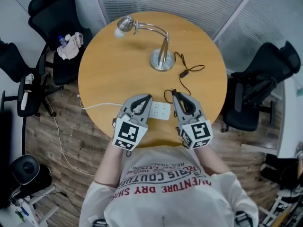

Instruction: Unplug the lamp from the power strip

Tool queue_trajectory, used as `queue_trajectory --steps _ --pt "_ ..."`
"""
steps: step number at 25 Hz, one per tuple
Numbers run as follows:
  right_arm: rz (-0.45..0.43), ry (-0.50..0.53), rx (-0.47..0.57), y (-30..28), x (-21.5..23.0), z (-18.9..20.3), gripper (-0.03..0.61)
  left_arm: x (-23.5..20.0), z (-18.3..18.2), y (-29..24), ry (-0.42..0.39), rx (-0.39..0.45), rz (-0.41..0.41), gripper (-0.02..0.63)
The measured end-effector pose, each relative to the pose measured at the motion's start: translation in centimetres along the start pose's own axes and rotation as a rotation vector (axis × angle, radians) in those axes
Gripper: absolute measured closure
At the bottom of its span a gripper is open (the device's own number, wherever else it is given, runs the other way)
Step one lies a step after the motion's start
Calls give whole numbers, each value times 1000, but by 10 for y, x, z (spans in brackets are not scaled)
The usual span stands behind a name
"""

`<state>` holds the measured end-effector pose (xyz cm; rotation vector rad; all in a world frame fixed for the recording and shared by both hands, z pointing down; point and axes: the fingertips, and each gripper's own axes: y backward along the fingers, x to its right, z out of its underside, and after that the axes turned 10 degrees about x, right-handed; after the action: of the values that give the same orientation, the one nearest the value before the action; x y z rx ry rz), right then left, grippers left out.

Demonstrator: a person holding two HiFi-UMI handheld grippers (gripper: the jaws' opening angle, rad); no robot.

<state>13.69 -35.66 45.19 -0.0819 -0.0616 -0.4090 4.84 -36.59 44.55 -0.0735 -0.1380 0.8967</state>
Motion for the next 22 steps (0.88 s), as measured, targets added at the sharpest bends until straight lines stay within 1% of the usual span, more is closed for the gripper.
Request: queue_trajectory --steps 3,5,7,9,11,16,22 --pt "-11 0 30 3 -6 -6 506 -8 -33 11 29 106 -32 586" --pt "-23 9 49 6 -10 -10 506 -14 -50 20 81 177 -62 586" --pt "-42 36 70 7 -14 -15 506 -21 -62 29 132 227 -86 586" --pt "-58 73 90 8 -16 -20 506 -27 -66 36 152 257 -95 586" --pt "-65 97 106 9 -18 -24 506 -32 -65 41 160 276 -94 586" --pt "-82 126 125 10 -22 -31 506 -41 -59 50 225 305 -110 586" --pt "-77 123 104 12 -22 -28 506 -40 -54 49 238 300 -113 586"
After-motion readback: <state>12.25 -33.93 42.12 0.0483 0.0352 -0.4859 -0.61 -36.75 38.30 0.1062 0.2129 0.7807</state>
